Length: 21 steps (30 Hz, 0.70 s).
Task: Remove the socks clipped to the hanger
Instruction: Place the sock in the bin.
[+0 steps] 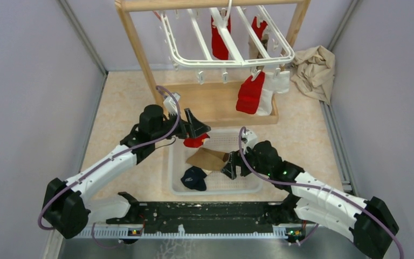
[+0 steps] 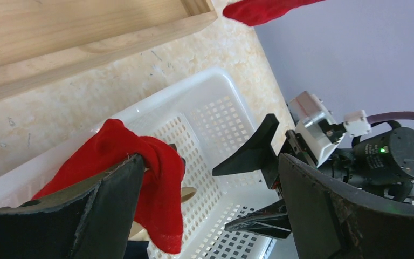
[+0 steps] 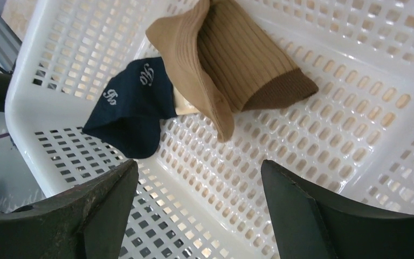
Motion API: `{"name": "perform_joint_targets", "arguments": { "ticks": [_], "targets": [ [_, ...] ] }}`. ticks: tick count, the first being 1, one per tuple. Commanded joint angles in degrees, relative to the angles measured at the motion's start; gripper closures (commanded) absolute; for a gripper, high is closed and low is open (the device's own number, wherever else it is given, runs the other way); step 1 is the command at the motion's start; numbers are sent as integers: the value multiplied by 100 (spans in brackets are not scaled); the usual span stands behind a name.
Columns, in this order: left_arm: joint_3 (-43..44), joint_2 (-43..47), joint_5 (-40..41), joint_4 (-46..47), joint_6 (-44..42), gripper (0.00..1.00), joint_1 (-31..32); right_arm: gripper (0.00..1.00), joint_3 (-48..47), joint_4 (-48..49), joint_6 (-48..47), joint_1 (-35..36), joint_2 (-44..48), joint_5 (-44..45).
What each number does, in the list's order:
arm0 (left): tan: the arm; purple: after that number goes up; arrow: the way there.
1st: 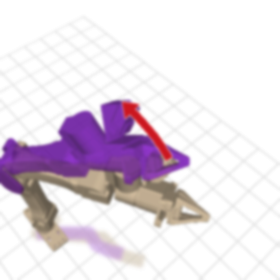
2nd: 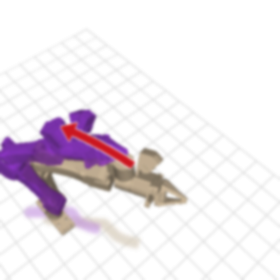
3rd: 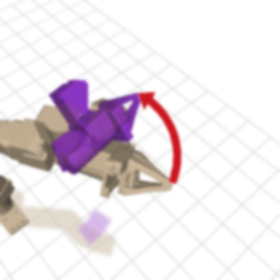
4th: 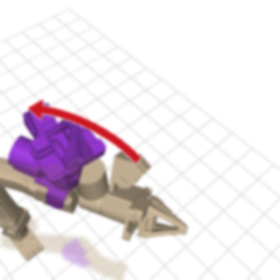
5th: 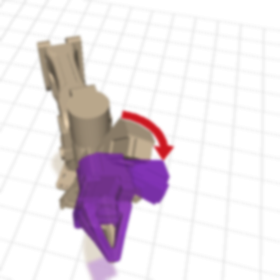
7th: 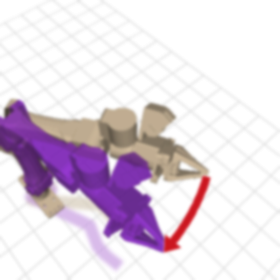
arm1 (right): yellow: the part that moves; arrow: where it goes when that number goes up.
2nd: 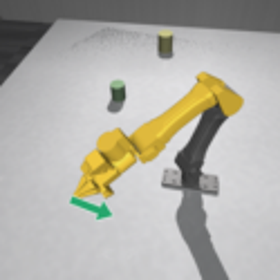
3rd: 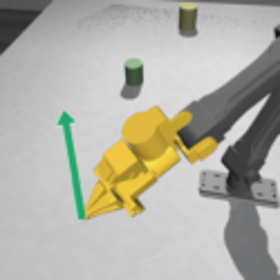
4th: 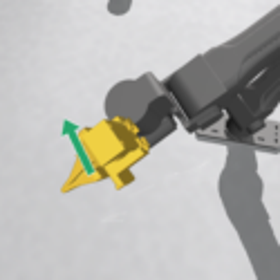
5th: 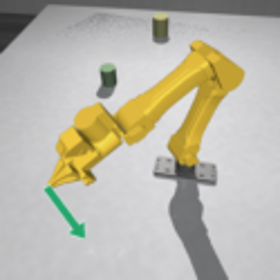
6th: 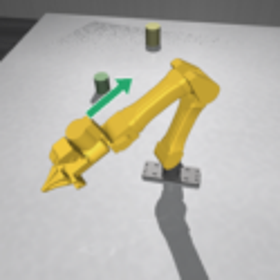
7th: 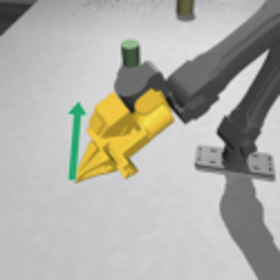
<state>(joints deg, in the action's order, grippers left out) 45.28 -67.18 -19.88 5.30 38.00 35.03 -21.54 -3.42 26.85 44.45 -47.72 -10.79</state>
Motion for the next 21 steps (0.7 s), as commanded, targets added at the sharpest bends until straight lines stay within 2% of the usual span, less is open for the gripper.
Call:
{"name": "perform_joint_targets", "arguments": {
  "ticks": [1, 8, 12, 17, 21],
  "targets": [
    [84, 244, -8, -90, 29, 1, 37, 16, -419, -413, 61, -34, 250, 102],
    [-104, 686, -39, -122, -51, 1, 40, 16, -331, -565, -45, -33, 527, 684],
    [-130, 607, -101, -72, -236, 1, 45, 16, -351, -341, 7, -33, 928, 1047],
    [-119, 27, -1188, -46, -166, 1, 52, 15, -775, -134, -38, -34, 868, 951],
    [-542, -45, -1464, -81, -237, 1, 67, 15, -1194, -304, -59, -32, 469, 802]
  ]
}}
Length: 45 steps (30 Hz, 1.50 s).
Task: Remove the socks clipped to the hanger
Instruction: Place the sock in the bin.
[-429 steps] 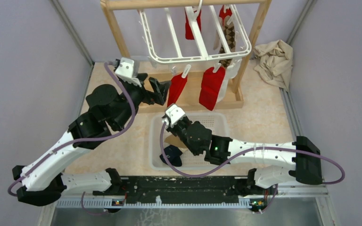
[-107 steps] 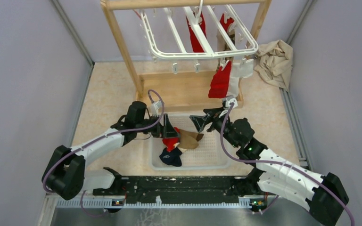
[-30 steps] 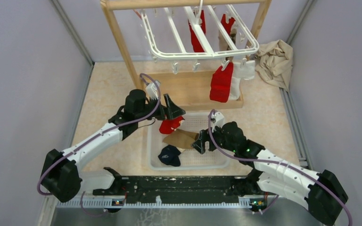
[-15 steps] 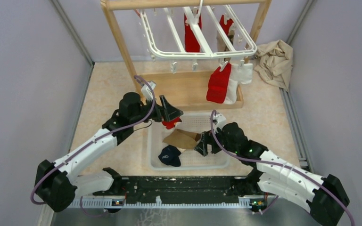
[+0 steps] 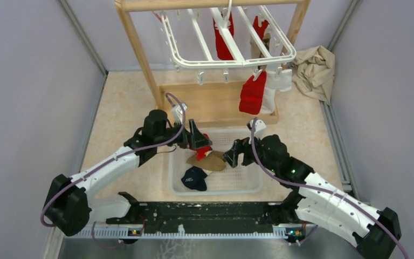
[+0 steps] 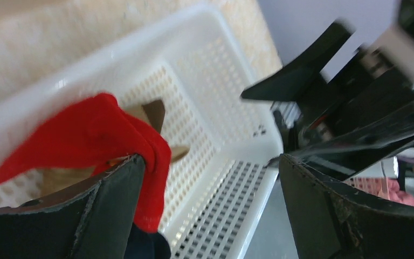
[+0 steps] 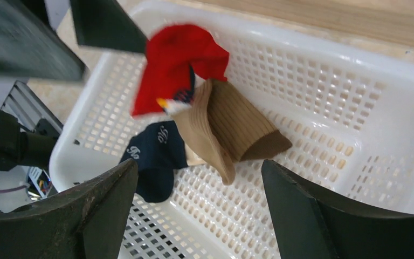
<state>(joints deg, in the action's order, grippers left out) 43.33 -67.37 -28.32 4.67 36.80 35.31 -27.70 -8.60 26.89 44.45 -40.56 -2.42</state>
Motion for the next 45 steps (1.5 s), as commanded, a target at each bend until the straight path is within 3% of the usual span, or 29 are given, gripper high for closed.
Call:
{"name": "perform_joint_targets", "arguments": {
  "ticks": [1, 4, 7, 16, 22, 31, 37, 45],
  "targets": [
    [-325, -36, -673, -189, -237, 1, 39, 14, -646, 232, -55, -32, -306, -73],
    [208, -31, -144, -1856, -923, 1, 87, 14, -839, 160, -89, -33, -596, -44],
    [611, 120, 618, -2852, -1471, 1, 106, 15, -1113, -60, -120, -33, -867, 184],
    [1232, -398, 2218, -3955, -1860, 1, 305, 15, -1405, -198, -34, -37, -944, 1055],
    [1386, -1020, 3040, -4038, -1647, 1, 841, 15, -1501, -377, -157, -32, -1019, 1188],
    [1513, -138, 1562, -2801, -1640, 1, 1206, 13, -1664, -646, -391, -233, -562, 1737],
    [1835, 191, 1069, -2585, -1694, 1, 1206, 14, -1601, -9, -355, -1295, -500, 762],
    [1331, 513, 1020, -2222, -1420, 1, 1211, 14, -1150, 1753, -448, -2358, -612, -289]
  ]
}}
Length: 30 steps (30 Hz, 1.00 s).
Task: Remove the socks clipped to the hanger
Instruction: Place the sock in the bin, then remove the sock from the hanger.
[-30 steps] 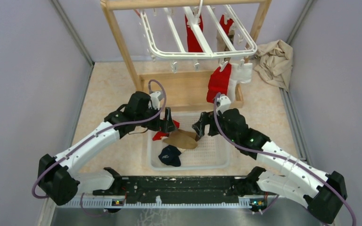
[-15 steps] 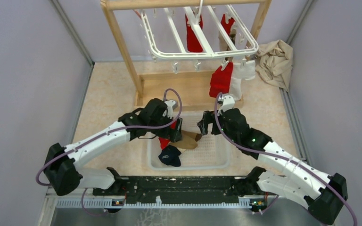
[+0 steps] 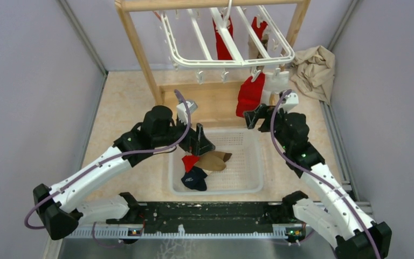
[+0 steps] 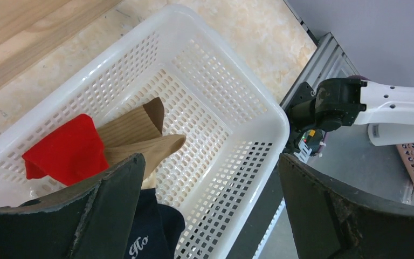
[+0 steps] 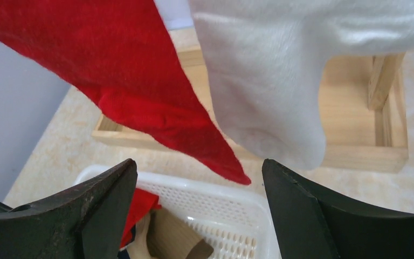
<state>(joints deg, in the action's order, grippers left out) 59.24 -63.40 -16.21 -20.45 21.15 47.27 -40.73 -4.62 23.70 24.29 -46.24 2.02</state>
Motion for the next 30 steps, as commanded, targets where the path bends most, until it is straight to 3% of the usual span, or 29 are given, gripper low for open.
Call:
{"name": "perform_joint_targets", "arguments": {
  "ticks": [1, 11, 19, 22, 30],
  "targets": [
    [-340, 132, -220, 334, 190, 1, 11, 14, 209, 1653, -126, -447, -96, -940],
    [-713, 289, -438, 640, 461, 1, 11, 16, 444, 3522, 355, -900, -862, -1936],
    [-736, 246, -528, 727, 518, 1, 11, 20, 421, 3837, 263, -908, -1094, -2068],
    [-776, 211, -571, 808, 556, 1, 11, 27, 497, 3976, 221, -909, -1127, -2167],
    [-664, 107, -653, 847, 609, 1, 13, 60, 703, 4380, 355, -909, -1090, -2393]
  ]
}}
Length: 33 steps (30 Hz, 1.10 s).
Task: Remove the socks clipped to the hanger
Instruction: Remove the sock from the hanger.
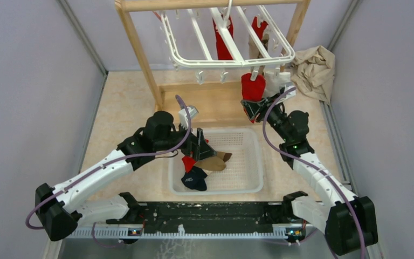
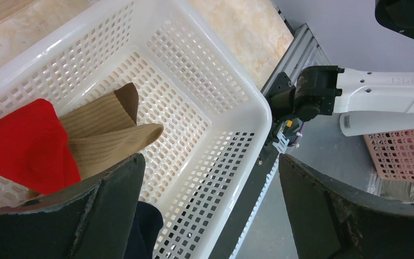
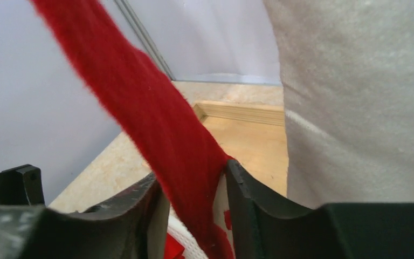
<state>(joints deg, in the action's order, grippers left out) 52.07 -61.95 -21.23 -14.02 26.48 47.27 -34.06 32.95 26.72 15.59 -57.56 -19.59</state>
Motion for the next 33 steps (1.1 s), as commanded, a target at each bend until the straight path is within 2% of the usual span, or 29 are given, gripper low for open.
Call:
{"name": "perform_joint_targets", "arguments": {
  "ticks": [1, 6, 9, 17, 23, 28, 33],
  "targets": [
    [83, -51, -159, 216, 83, 1, 11, 64, 54, 647, 53, -43, 74, -270],
    [290, -141, -203, 299, 118, 1, 11, 94, 38, 342, -59, -39, 410, -287],
    [522, -257, -238, 378, 173, 1, 11, 100, -28, -2, -207, -39, 663, -223],
    [1158, -553, 110, 687, 173, 1, 11, 100, -193, -647, -271, -39, 1124, -415],
    [949, -656, 175, 1422, -152, 1, 11, 100, -431, -750, 117, -39, 983, -1335],
    [631, -612, 38, 1956, -363, 1, 2, 100, -728, -592, 677, -39, 582, -2277],
    [413, -522, 35, 2216, -440, 1, -7, 100, -812, 92, 1407, -39, 245, -2937]
  ]
}}
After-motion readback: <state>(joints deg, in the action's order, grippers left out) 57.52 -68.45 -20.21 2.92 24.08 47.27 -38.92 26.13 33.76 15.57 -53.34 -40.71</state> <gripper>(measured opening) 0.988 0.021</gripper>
